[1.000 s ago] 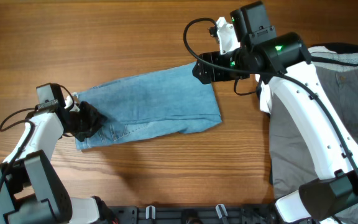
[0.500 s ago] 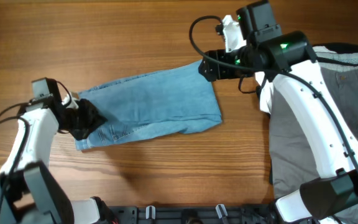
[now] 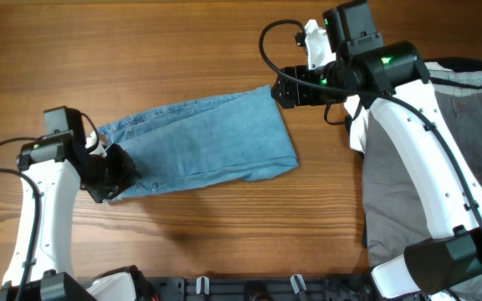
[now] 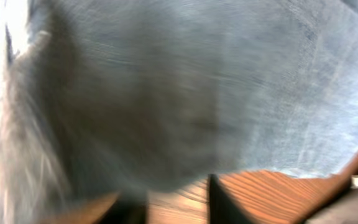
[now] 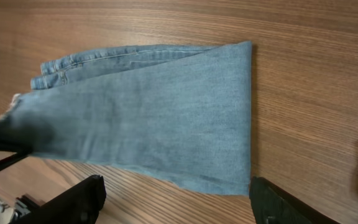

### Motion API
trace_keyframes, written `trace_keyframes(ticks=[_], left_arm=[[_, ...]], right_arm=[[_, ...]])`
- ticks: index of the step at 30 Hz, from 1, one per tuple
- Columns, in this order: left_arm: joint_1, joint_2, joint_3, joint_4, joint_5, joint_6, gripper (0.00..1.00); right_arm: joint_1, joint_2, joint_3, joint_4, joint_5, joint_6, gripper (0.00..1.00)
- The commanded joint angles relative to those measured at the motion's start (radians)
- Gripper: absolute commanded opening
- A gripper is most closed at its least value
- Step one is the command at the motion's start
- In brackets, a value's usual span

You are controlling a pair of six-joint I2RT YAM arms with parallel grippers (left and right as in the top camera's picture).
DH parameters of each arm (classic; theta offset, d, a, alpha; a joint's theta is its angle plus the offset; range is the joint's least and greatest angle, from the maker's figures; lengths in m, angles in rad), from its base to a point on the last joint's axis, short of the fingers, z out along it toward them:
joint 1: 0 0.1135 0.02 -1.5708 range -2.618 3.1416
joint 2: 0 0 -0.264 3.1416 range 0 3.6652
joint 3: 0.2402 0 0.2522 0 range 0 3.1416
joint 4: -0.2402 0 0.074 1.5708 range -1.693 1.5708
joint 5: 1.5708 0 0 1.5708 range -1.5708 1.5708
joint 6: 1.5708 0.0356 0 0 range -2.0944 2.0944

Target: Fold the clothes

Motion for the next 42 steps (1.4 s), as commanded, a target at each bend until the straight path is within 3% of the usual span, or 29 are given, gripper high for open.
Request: trace_keyframes(ticks=[1,5,8,10,13,15,19,22,24,27,29,34,35,38,40,42], left_arm=[[-0.038,-0.014,0.012,0.045,-0.090,0.011,0.51],[-0.038,-0.014,0.023,0.090,-0.043,0.012,0.47],[-0.040,-0.014,0.024,0.117,-0.026,0.012,0.25],[-0.053,-0.005,0.024,0.154,-0.029,0.062,0.04],[-0.086,0.034,0.002,0.256,-0.029,0.181,0.04],[-0.104,0.082,-0.034,0.328,-0.039,0.276,0.04],[-0.098,0.217,-0.068,0.401,-0.096,0.273,0.04],[-0.084,0.333,-0.068,0.461,-0.106,0.271,0.05],[-0.071,0.386,-0.068,0.493,-0.109,0.253,0.21],[-0.048,0.386,-0.045,0.496,-0.107,0.239,0.23],[-0.035,0.369,0.023,0.438,-0.100,0.240,0.29],[-0.032,0.308,0.282,0.192,-0.087,0.243,0.59],[-0.031,0.296,0.337,0.128,-0.087,0.243,0.73],[-0.017,0.267,0.383,0.029,-0.088,0.243,0.88],[0.002,0.266,0.382,-0.018,-0.105,0.244,0.91],[0.026,0.269,0.368,-0.040,-0.121,0.244,0.93]], right_arm=[[-0.002,-0.006,0.008,-0.001,0.014,-0.010,0.80],[-0.002,-0.002,0.008,-0.008,0.019,-0.035,0.84],[-0.002,0.014,-0.014,-0.024,0.028,-0.035,0.82],[0.000,0.042,-0.077,-0.003,0.024,-0.035,0.61],[0.000,0.086,-0.220,0.105,-0.032,-0.036,0.22],[0.000,0.122,-0.336,0.186,-0.051,-0.040,0.10],[0.000,0.189,-0.501,0.294,-0.130,-0.155,0.10],[-0.001,0.251,-0.594,0.382,-0.134,-0.156,0.10],[-0.001,0.295,-0.618,0.417,-0.087,-0.080,0.11],[-0.011,0.328,-0.618,0.392,0.061,0.104,0.08],[-0.037,0.314,-0.617,0.372,0.126,0.166,0.06],[-0.192,0.225,-0.598,0.304,0.141,0.180,0.06],[-0.231,0.197,-0.587,0.284,0.142,0.169,0.09],[-0.301,0.108,-0.562,0.259,0.122,0.095,0.18],[-0.306,0.034,-0.557,0.269,0.012,-0.040,0.40],[-0.289,-0.027,-0.557,0.278,-0.111,-0.136,0.51]])
